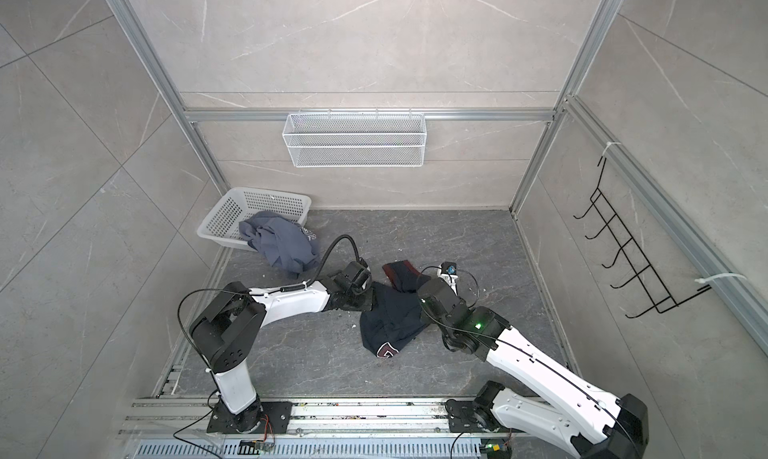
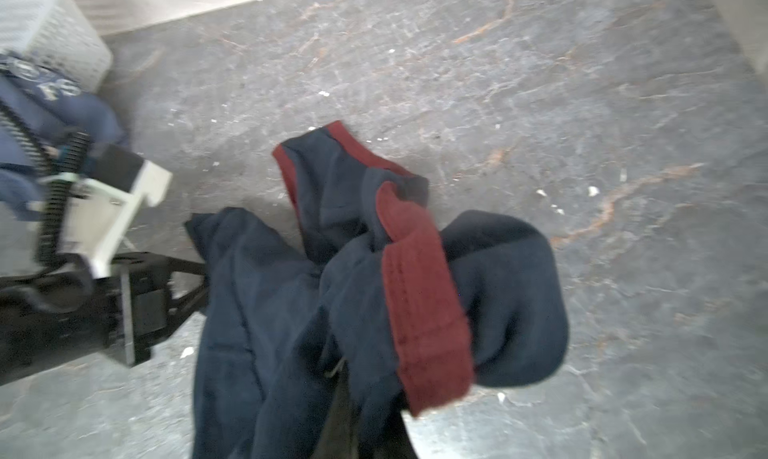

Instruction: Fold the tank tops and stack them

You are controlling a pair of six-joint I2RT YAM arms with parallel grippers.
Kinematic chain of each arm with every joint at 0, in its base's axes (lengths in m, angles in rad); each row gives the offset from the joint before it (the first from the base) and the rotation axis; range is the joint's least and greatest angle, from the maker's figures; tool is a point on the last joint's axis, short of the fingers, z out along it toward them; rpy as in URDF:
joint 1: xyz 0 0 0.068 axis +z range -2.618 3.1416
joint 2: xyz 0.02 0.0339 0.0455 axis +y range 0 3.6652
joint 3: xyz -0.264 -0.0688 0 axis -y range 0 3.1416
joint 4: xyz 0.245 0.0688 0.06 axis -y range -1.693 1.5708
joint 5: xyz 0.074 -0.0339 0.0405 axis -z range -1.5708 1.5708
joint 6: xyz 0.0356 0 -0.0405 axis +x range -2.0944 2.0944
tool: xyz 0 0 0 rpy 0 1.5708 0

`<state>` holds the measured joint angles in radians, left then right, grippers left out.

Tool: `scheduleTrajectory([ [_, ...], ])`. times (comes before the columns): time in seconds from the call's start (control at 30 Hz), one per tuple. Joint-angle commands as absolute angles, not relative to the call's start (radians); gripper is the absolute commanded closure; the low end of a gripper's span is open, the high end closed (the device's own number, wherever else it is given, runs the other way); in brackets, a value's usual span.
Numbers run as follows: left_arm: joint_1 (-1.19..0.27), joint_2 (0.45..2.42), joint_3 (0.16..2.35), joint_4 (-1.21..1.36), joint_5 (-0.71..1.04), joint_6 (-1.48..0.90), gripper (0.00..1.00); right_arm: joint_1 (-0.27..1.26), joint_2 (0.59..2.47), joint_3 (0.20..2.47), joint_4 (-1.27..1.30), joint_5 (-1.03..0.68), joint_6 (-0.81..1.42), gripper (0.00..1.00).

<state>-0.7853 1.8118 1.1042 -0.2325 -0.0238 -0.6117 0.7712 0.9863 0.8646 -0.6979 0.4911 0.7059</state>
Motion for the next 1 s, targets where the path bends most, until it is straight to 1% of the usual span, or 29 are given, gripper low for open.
scheduleTrajectory([
  [0.0, -0.767, 1.666, 1.136, -0.317, -0.167, -0.569, 1.00, 0.763, 1.021, 0.949, -0.755, 0.648, 0.656, 1.00],
  [0.07, -0.727, 1.555, 1.116, -0.325, -0.210, -0.549, 1.00, 0.744, 1.050, 1.010, -0.750, 0.676, 0.589, 1.00],
  [0.2, -0.611, 1.296, 1.037, -0.274, -0.192, -0.523, 1.00, 0.685, 1.096, 1.116, -0.714, 0.641, 0.484, 1.00],
  [0.3, -0.591, 1.177, 0.996, -0.305, -0.266, -0.509, 1.00, 0.677, 1.091, 1.118, -0.683, 0.612, 0.478, 1.00],
  [0.37, -0.588, 1.130, 0.942, -0.316, -0.263, -0.520, 1.00, 0.678, 1.080, 1.071, -0.659, 0.570, 0.492, 1.00],
  [0.43, -0.583, 1.127, 0.874, -0.342, -0.230, -0.555, 1.00, 0.678, 1.070, 0.987, -0.623, 0.496, 0.515, 0.96],
  [0.5, -0.582, 1.156, 0.803, -0.352, -0.189, -0.594, 0.97, 0.678, 1.072, 0.903, -0.585, 0.416, 0.535, 0.87],
  [0.53, -0.583, 1.177, 0.769, -0.356, -0.168, -0.616, 0.94, 0.680, 1.083, 0.857, -0.568, 0.366, 0.552, 0.80],
  [0.57, -0.583, 1.198, 0.736, -0.360, -0.151, -0.638, 0.85, 0.680, 1.099, 0.821, -0.553, 0.313, 0.566, 0.71],
  [0.63, -0.583, 1.226, 0.694, -0.390, -0.147, -0.673, 0.65, 0.679, 1.129, 0.769, -0.537, 0.230, 0.600, 0.56],
  [0.67, -0.583, 1.229, 0.682, -0.420, -0.163, -0.690, 0.54, 0.680, 1.136, 0.751, -0.543, 0.219, 0.619, 0.50],
  [0.73, -0.582, 1.212, 0.678, -0.486, -0.204, -0.719, 0.42, 0.680, 1.129, 0.741, -0.583, 0.259, 0.646, 0.41],
  [0.77, -0.583, 1.191, 0.682, -0.513, -0.219, -0.727, 0.38, 0.678, 1.116, 0.747, -0.616, 0.292, 0.646, 0.37],
  [0.87, -0.585, 1.137, 0.704, -0.552, -0.196, -0.727, 0.33, 0.666, 1.085, 0.779, -0.674, 0.345, 0.624, 0.34],
  [0.97, -0.591, 1.129, 0.718, -0.541, -0.118, -0.739, 0.33, 0.641, 1.069, 0.809, -0.685, 0.317, 0.602, 0.33],
])
